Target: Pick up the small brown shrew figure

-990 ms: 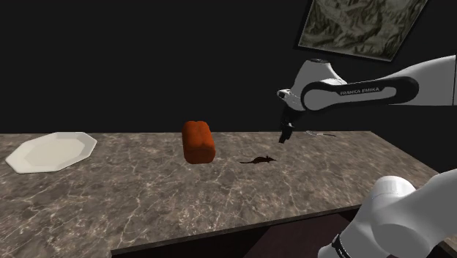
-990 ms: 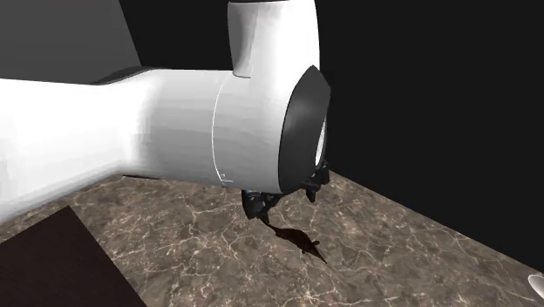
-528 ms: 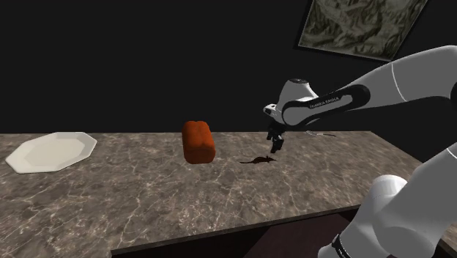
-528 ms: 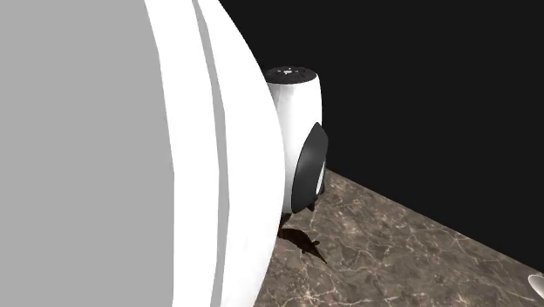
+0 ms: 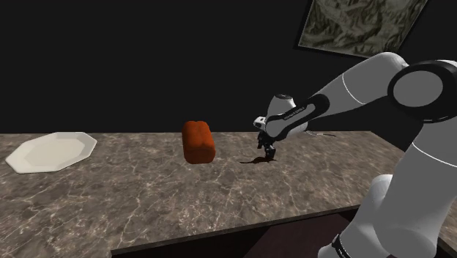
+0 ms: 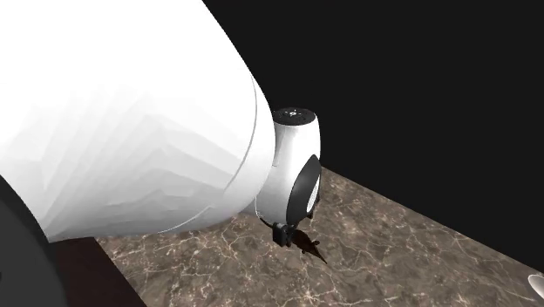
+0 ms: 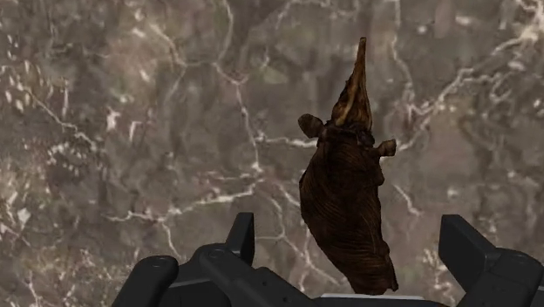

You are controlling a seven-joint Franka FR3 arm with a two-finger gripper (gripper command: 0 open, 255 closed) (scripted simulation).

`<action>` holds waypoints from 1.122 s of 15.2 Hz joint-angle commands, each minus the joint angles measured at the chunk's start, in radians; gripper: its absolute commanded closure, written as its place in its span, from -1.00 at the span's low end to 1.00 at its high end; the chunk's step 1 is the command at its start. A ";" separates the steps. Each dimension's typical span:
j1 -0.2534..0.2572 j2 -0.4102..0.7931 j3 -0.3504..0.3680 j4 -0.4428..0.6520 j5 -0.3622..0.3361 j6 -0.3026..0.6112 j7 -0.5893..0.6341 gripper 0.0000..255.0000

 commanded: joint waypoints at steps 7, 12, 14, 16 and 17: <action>-0.010 0.079 0.016 -0.006 0.063 0.077 -0.045 1.00; -0.010 0.078 0.016 -0.007 0.062 0.078 -0.045 1.00; -0.010 0.077 0.016 -0.006 0.061 0.076 -0.044 1.00; -0.010 0.079 0.016 -0.008 0.063 0.079 -0.045 1.00; -0.007 0.065 0.012 -0.007 0.051 0.066 -0.037 1.00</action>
